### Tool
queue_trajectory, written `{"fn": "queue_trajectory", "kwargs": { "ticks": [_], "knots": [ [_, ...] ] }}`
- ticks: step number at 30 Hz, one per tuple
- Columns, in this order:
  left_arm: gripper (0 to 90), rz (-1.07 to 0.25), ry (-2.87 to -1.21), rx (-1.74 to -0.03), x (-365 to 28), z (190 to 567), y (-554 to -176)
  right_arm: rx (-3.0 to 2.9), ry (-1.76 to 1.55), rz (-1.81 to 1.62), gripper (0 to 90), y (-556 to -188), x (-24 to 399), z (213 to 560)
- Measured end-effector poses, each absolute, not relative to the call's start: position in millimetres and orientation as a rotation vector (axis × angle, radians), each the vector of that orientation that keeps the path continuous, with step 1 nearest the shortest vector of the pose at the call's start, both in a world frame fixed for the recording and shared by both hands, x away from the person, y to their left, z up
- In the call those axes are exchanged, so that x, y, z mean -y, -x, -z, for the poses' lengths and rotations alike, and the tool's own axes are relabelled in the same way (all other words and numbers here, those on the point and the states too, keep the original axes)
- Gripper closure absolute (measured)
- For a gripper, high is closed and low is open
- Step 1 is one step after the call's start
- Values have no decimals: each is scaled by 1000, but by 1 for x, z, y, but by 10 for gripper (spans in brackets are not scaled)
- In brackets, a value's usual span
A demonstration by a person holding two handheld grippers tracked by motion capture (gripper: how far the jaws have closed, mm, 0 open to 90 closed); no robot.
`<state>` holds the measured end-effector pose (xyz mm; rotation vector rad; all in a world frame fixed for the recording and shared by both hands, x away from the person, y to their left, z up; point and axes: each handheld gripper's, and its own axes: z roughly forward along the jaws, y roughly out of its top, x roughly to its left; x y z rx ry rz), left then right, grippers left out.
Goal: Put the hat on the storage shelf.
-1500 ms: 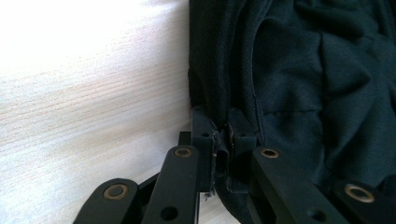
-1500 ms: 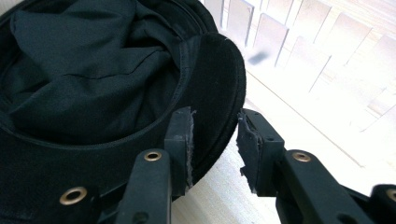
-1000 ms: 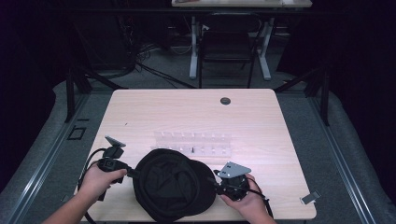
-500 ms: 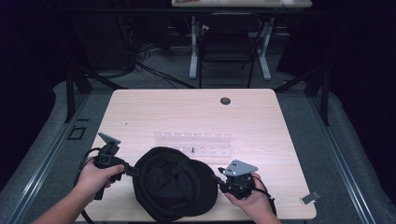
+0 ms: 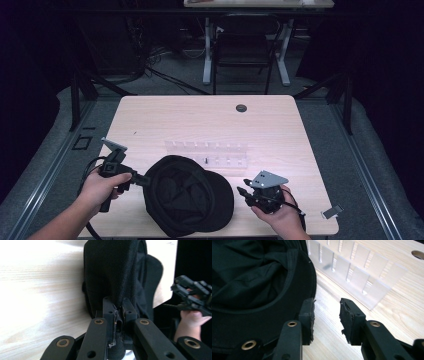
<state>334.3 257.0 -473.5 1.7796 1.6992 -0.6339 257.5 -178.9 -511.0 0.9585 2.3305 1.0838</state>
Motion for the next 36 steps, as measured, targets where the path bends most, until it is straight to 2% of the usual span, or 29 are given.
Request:
{"fn": "queue_trajectory", "kwargs": {
  "ticks": [22,36],
  "knots": [
    [854,680,-1648,-1576,-261,437,-332,-2304,-1010,-1080,640,-258,187,520],
    [855,720,-1622,-1509,-257,416,-329,-2309,-1028,-1070,640,-259,189,523]
  ]
}}
